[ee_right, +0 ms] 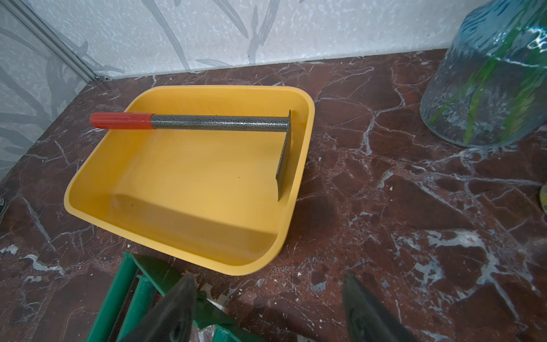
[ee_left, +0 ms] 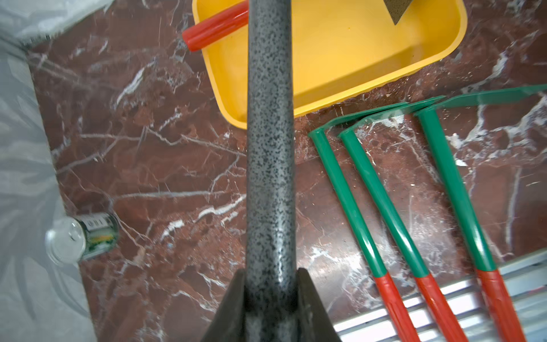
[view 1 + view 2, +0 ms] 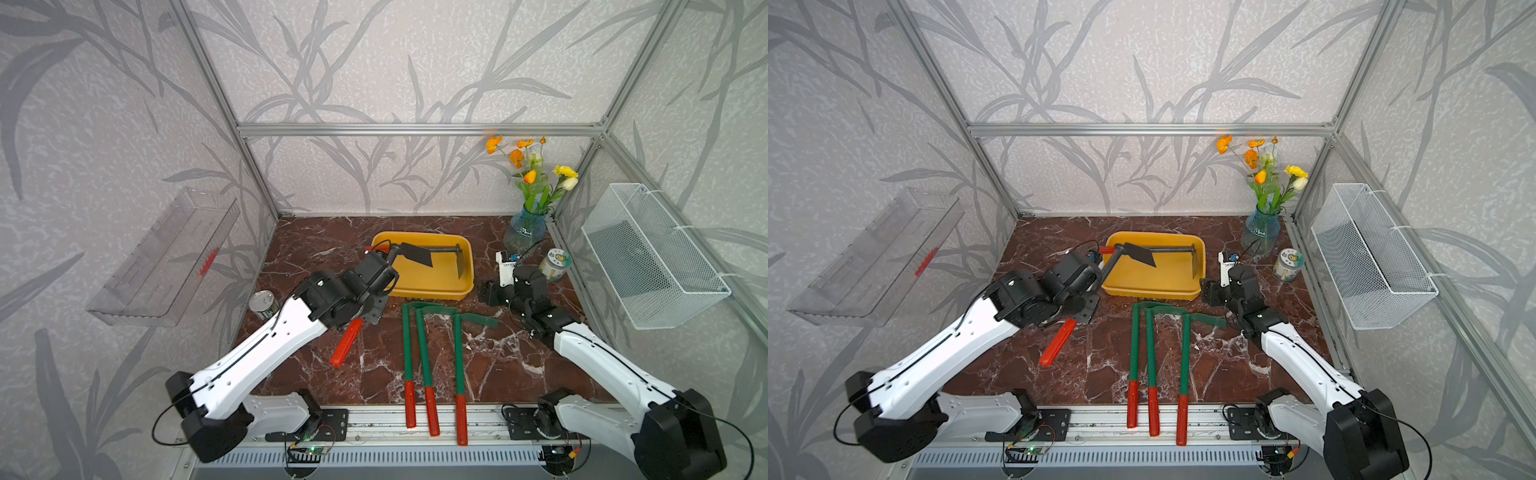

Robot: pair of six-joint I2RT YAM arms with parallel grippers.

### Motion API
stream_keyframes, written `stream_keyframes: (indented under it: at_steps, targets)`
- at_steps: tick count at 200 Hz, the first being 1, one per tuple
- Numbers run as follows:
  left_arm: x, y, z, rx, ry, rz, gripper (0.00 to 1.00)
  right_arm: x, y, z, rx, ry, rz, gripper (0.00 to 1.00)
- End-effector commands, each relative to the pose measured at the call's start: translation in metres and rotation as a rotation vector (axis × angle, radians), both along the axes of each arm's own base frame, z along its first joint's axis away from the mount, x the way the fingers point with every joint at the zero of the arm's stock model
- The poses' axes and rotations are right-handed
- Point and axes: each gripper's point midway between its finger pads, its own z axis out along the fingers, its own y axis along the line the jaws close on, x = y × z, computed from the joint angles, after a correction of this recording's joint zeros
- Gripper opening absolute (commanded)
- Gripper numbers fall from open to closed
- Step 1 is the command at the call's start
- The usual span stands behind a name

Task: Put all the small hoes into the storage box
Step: Place the hoe in the storage box.

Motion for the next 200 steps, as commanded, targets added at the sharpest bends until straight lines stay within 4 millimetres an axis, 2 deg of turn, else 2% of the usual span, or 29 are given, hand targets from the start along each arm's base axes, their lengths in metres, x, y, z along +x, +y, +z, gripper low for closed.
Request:
stream_keyframes:
  at_steps: [1,20,43,57,78,104,151,200]
  targets:
    - [0.024,-0.027,-0.003,0.122,-0.031,-0.268,0.00,0.001,-0.003,0.021,0.021,-0.027,-0.011,0.77]
    - [0.051,-0.038,-0.008,0.221,-0.081,-0.366,0.00,0.001,-0.020,0.041,0.012,-0.062,-0.052,0.77]
    - [0.090,-0.052,0.000,0.224,-0.154,-0.458,0.00,0.004,-0.035,0.058,0.066,-0.085,-0.078,0.77]
    - [0.115,-0.061,0.004,0.249,-0.224,-0.529,0.00,0.006,-0.036,0.060,0.071,-0.085,-0.079,0.78]
    - [0.140,-0.081,0.003,0.244,-0.288,-0.651,0.00,0.008,-0.036,0.057,0.073,-0.072,-0.079,0.78]
    - [0.169,-0.095,-0.001,0.243,-0.264,-0.752,0.00,0.011,-0.038,0.053,0.071,-0.067,-0.087,0.77]
    - [0.205,-0.115,-0.019,0.262,-0.252,-0.872,0.00,0.017,-0.041,0.045,0.049,-0.049,-0.102,0.77]
    - [0.215,-0.125,-0.027,0.249,-0.269,-0.945,0.00,0.020,-0.045,0.041,0.031,-0.037,-0.111,0.77]
